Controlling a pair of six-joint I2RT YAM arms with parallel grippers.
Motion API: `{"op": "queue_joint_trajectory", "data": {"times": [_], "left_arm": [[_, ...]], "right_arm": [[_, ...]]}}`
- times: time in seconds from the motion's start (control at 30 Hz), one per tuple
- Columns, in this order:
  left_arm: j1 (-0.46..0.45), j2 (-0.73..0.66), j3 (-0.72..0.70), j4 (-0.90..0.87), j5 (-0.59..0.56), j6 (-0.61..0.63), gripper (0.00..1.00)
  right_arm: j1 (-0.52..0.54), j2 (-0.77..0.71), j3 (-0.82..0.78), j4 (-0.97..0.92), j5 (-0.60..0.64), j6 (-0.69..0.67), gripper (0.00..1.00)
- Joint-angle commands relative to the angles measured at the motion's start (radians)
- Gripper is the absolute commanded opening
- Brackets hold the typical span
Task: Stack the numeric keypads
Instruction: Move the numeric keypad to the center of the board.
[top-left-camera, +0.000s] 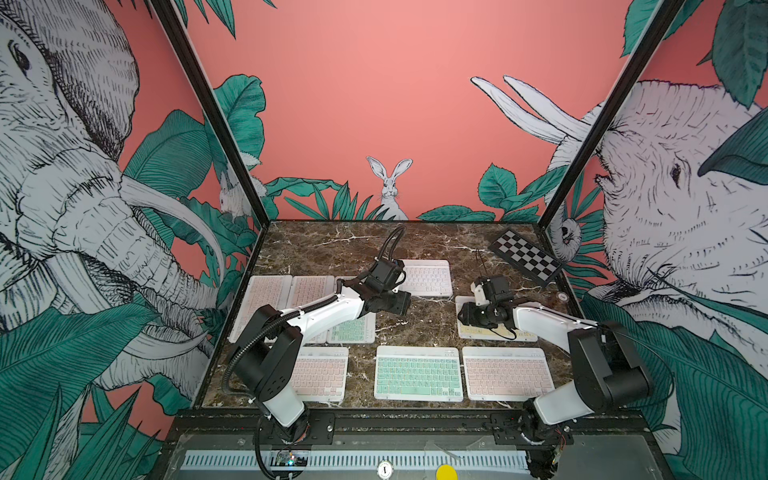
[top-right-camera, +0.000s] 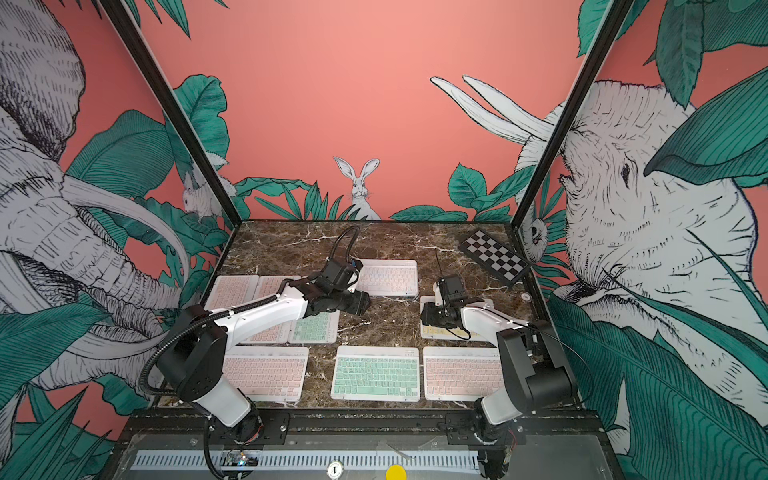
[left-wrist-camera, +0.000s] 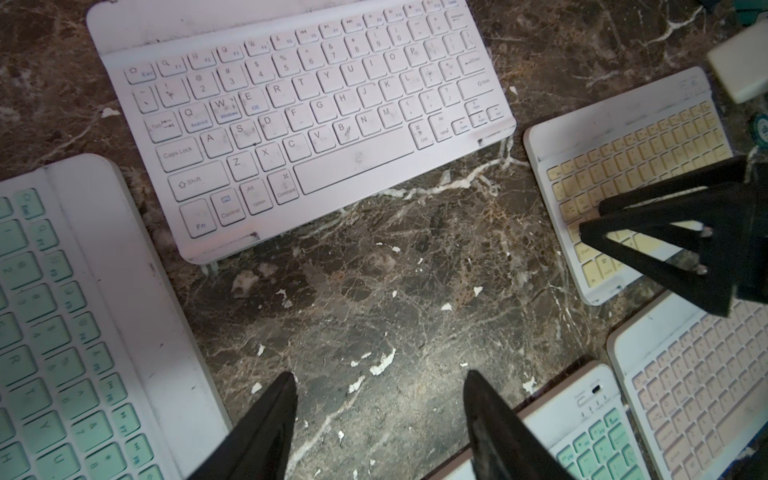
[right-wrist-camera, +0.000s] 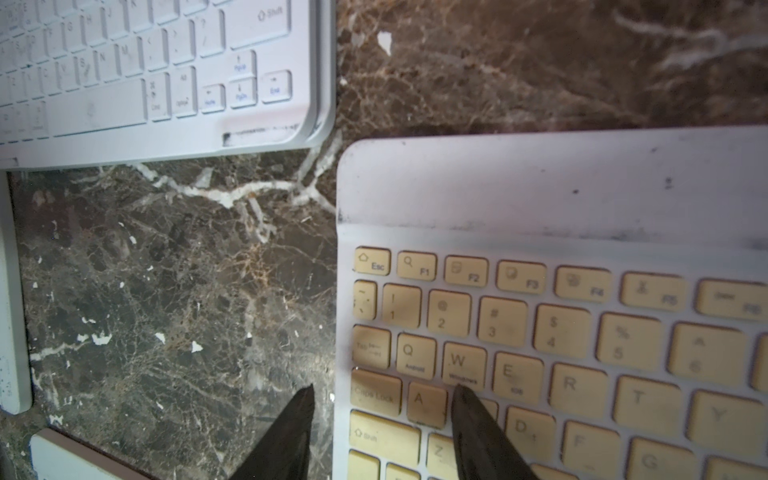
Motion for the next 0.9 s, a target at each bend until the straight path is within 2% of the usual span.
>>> {"op": "queue_joint_trajectory", "data": {"times": [0.0, 0.43, 0.87], "left_arm": [[-0.007, -0.008, 0.033, 0.0, -0.013, -0.005, 0.66], [-0.008, -0.005, 0.044, 0.004, -0.021, -0.004, 0.66], [-0.008, 0.004, 0.042, 0.007, -0.021, -0.01, 0.66]], "right_arm": [[0.014, -0.024, 0.005, -0.055, -0.004, 0.009, 0.53], [-0.01, 0.027, 0.116, -0.105, 0.076, -0.054, 0.54], [-0.022, 0.054, 0.087, -0.088, 0.059, -0.058, 0.54]]}}
